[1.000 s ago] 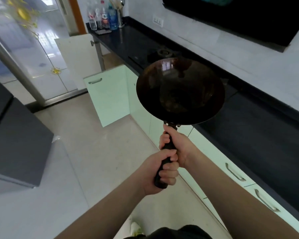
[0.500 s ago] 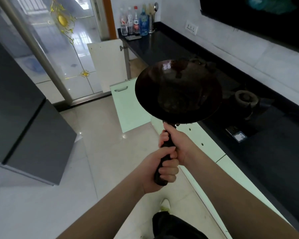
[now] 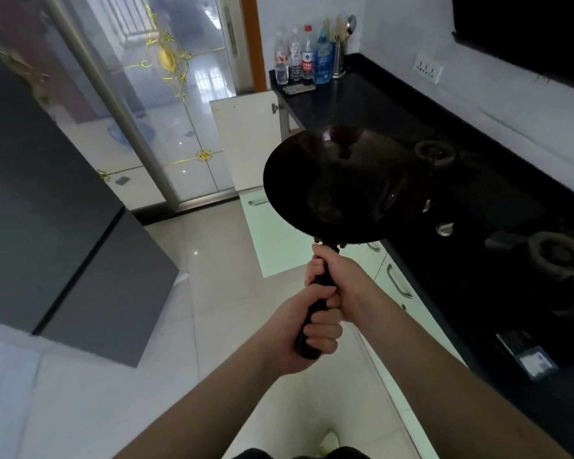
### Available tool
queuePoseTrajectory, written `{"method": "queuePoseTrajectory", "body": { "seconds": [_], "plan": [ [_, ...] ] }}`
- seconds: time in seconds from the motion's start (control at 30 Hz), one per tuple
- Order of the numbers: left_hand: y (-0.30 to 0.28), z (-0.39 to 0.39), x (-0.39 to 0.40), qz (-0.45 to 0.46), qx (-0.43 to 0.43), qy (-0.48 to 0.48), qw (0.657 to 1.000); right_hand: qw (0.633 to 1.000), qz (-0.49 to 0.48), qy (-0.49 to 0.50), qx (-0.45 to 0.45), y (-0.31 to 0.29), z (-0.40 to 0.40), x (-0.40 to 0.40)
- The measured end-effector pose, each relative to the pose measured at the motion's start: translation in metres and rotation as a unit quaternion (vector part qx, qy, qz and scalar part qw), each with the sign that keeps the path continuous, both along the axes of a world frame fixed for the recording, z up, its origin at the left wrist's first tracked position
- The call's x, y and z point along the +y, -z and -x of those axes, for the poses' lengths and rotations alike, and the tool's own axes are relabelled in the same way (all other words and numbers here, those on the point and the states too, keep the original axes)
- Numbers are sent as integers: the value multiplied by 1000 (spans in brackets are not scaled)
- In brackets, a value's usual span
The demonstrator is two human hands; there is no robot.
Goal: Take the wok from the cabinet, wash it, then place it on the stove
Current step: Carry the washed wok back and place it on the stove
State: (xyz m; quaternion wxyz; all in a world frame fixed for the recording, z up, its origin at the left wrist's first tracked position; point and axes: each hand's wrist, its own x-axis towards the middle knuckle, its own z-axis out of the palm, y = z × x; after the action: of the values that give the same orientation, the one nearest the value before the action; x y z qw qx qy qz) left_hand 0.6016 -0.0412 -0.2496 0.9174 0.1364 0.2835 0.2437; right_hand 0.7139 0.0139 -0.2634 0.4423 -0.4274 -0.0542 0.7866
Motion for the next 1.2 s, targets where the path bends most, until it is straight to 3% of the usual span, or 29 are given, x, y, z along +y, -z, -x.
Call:
{"method": "queuePoseTrajectory", "body": {
  "seconds": [0.37,0.8,1.2],
  "plan": [
    [13,36,93,2,-37,-7,999,1000,12,-14,-25,6,35,95],
    [16,149,232,1,-37,20,999,999,36,19,-30,8,146,228],
    [24,145,326,25,-55,69,996,994,62,84,4,15,137,311]
  ]
}}
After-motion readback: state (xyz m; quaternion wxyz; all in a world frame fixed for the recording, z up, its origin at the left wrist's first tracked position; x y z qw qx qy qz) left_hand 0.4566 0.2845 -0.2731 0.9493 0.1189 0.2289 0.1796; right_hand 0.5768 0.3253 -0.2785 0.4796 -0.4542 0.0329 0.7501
